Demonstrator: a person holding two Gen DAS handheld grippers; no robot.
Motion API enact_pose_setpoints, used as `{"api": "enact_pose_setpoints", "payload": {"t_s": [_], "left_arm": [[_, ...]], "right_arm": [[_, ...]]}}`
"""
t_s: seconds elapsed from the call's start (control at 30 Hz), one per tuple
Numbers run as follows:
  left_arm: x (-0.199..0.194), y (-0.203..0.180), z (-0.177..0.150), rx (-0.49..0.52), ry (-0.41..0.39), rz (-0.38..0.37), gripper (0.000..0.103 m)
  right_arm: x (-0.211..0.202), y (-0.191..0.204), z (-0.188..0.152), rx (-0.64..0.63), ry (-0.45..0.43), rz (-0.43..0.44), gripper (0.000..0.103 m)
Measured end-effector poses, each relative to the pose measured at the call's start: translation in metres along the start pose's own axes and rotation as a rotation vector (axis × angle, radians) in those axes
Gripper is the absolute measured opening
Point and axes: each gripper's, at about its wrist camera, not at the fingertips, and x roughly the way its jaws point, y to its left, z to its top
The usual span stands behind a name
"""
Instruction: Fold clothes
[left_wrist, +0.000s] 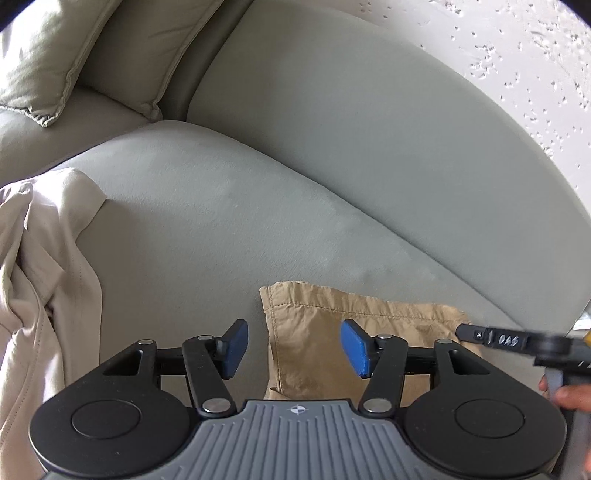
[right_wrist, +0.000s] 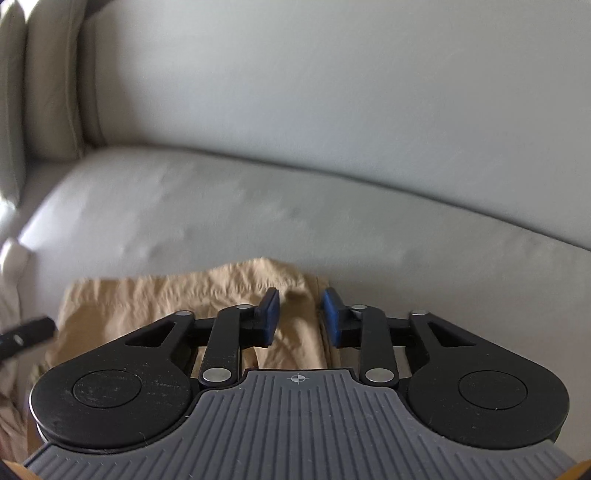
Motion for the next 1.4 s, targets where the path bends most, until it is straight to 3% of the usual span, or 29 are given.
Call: {"api": "enact_pose_setpoints", "payload": {"t_s": [0.07,0.2,0.3,0.33,0.37,0.43,0.5,0.53,0.57,0.67,0.7,0.73,0.83,0.87,0.93,1.07,1.27,1.4], "left_arm": [[-0.002,-0.001,0.000,-0.002,0.002,-0.015,0.056],[-0.004,-0.006,-0.001,0.019,0.002,-0.044,0.056],[-0.005,-0.011,-0.003,0.048,0.012,-0.041,0.053],[-0.007,-0.012,-0.004,0.055,0.018,-0.042,0.050],[-0.009,-0.014,-0.004,0.065,0.023,-0.046,0.048],[-0.014,-0.021,-0.007,0.107,0.029,-0.084,0.039],[-0.018,-0.027,-0.009,0.150,0.036,-0.121,0.039],[-0.018,-0.030,-0.011,0.170,0.045,-0.131,0.036],[-0.010,-0.032,-0.016,0.184,0.077,-0.107,0.035],[0.022,-0.025,-0.027,0.208,0.176,0.010,0.023],[0.029,-0.019,-0.028,0.197,0.182,0.026,0.016],[0.034,-0.014,-0.029,0.183,0.185,0.038,0.013],[0.022,-0.015,-0.021,0.161,0.136,0.042,0.012],[0.017,-0.017,-0.020,0.171,0.118,0.039,0.013],[0.000,-0.024,-0.021,0.195,0.091,0.017,0.028],[-0.048,-0.043,-0.038,0.215,0.064,-0.076,0.029],[-0.176,-0.062,-0.075,0.282,-0.104,-0.251,0.044],[-0.242,-0.059,-0.109,0.310,-0.110,-0.333,0.045]], "right_arm": [[-0.004,0.004,-0.002,-0.033,-0.021,-0.030,0.000],[-0.017,0.008,-0.002,-0.054,-0.084,-0.100,0.000],[-0.010,0.008,0.000,-0.058,-0.050,-0.110,0.000],[-0.008,0.007,0.002,-0.053,-0.041,-0.110,0.004],[-0.011,0.006,0.004,-0.031,-0.049,-0.116,0.018],[-0.027,0.003,0.004,0.005,-0.111,-0.125,0.026],[-0.047,0.007,-0.002,-0.013,-0.149,-0.084,0.027],[-0.055,0.010,-0.005,-0.029,-0.156,-0.053,0.022],[-0.061,0.012,-0.009,-0.044,-0.149,-0.015,0.011],[-0.048,0.021,-0.029,-0.126,0.003,0.044,0.006],[-0.041,0.022,-0.035,-0.156,0.045,0.027,0.005],[-0.034,0.020,-0.041,-0.185,0.062,-0.051,0.000],[-0.033,-0.003,-0.046,-0.149,0.038,-0.259,0.003],[-0.041,-0.014,-0.045,-0.112,0.030,-0.291,0.003],[-0.075,-0.029,-0.045,-0.041,0.007,-0.246,0.004],[-0.165,-0.042,-0.057,0.043,-0.079,-0.141,0.009],[-0.312,-0.034,-0.112,0.123,-0.217,0.004,0.020],[-0.404,-0.036,-0.151,0.120,-0.305,0.054,0.023]]}}
